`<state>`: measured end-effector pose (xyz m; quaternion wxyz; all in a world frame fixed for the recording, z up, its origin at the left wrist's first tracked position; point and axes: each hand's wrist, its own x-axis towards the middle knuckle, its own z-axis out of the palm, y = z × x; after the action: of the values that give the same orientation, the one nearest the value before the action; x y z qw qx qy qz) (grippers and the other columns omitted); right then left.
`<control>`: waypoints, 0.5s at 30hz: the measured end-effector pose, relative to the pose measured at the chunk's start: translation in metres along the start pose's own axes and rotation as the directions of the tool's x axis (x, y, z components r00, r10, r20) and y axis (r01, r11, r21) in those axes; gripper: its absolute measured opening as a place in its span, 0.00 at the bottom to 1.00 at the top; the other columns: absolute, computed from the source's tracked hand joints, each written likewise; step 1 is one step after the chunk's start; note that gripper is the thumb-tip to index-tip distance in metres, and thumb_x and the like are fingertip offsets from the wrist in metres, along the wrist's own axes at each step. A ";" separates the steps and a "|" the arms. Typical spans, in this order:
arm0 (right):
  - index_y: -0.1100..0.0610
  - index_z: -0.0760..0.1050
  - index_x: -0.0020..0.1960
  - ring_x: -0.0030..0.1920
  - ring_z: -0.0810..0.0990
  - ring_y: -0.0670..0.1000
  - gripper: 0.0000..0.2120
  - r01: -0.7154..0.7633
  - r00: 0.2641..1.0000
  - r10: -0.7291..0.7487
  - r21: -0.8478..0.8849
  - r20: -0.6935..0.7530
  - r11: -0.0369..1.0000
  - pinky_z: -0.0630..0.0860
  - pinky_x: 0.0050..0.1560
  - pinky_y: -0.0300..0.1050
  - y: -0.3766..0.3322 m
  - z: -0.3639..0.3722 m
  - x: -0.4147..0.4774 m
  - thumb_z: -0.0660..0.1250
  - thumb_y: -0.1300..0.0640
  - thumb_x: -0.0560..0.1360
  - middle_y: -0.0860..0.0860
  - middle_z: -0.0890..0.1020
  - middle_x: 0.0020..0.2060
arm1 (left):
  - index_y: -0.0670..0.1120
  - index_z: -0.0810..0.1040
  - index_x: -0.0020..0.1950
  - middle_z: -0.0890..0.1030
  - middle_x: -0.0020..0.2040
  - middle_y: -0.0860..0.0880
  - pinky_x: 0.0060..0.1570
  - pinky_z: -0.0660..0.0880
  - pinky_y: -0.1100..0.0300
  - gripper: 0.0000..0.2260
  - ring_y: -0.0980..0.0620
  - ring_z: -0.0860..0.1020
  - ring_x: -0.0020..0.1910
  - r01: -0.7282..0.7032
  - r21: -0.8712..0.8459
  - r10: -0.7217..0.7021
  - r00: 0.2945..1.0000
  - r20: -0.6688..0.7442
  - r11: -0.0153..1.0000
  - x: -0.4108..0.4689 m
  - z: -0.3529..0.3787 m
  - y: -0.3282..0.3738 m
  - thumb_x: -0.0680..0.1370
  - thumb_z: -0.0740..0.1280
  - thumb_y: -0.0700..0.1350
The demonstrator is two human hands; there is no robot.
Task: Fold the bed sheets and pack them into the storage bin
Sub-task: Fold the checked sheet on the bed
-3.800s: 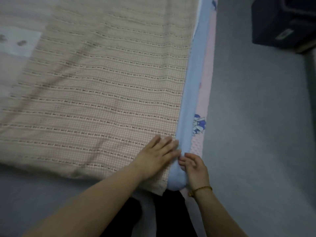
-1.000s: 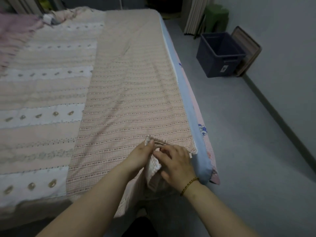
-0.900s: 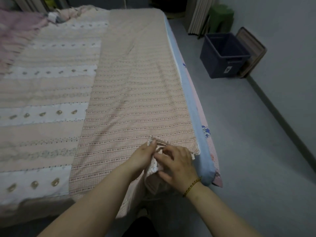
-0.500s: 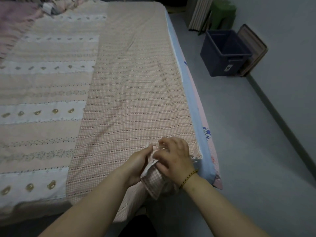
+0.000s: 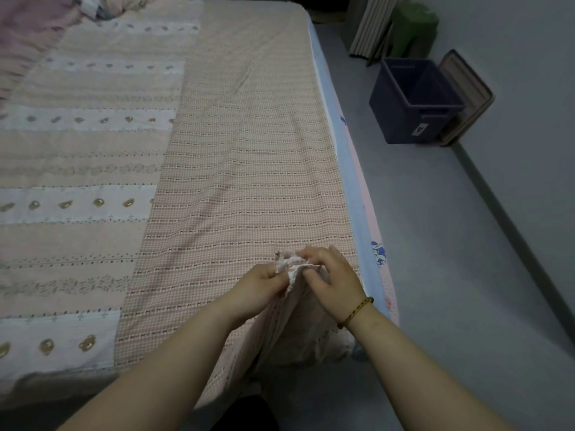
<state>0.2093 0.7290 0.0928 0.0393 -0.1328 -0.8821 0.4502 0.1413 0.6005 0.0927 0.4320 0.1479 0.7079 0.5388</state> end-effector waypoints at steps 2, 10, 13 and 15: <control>0.61 0.76 0.47 0.48 0.74 0.46 0.07 -0.098 0.995 0.092 0.117 0.049 0.988 0.68 0.47 0.27 -0.001 -0.004 0.004 0.62 0.58 0.75 0.46 0.77 0.42 | 0.38 0.77 0.43 0.77 0.40 0.46 0.45 0.69 0.65 0.11 0.55 0.73 0.41 -0.024 0.134 0.027 0.999 -0.021 0.991 0.003 -0.003 0.000 0.78 0.62 0.44; 0.56 0.74 0.40 0.41 0.73 0.39 0.08 0.018 1.000 -0.019 0.091 0.015 0.996 0.69 0.46 0.31 -0.011 -0.001 0.015 0.66 0.67 0.73 0.42 0.74 0.36 | 0.45 0.77 0.36 0.78 0.27 0.55 0.34 0.71 0.69 0.12 0.62 0.75 0.29 -0.093 0.024 0.096 0.967 -0.235 0.995 0.005 -0.033 0.006 0.78 0.61 0.37; 0.51 0.69 0.36 0.39 0.72 0.36 0.14 0.050 0.998 -0.048 0.055 -0.047 0.997 0.67 0.40 0.28 -0.014 0.007 0.022 0.67 0.68 0.72 0.42 0.70 0.35 | 0.41 0.78 0.39 0.78 0.29 0.53 0.39 0.72 0.64 0.11 0.58 0.75 0.32 -0.079 -0.002 0.078 0.990 -0.114 0.997 0.003 -0.029 0.008 0.79 0.60 0.40; 0.52 0.68 0.37 0.40 0.71 0.31 0.14 0.082 0.993 -0.077 0.051 -0.085 0.995 0.66 0.40 0.26 -0.013 0.012 0.024 0.68 0.68 0.71 0.42 0.68 0.36 | 0.37 0.79 0.46 0.79 0.39 0.44 0.44 0.73 0.61 0.14 0.50 0.75 0.41 -0.040 -0.066 0.035 0.997 -0.073 0.997 0.000 -0.027 0.009 0.80 0.57 0.45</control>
<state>0.1810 0.7191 0.0945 0.0973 -0.1149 -0.8718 0.4661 0.1182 0.5871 0.1016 0.4010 0.1273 0.7015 0.5753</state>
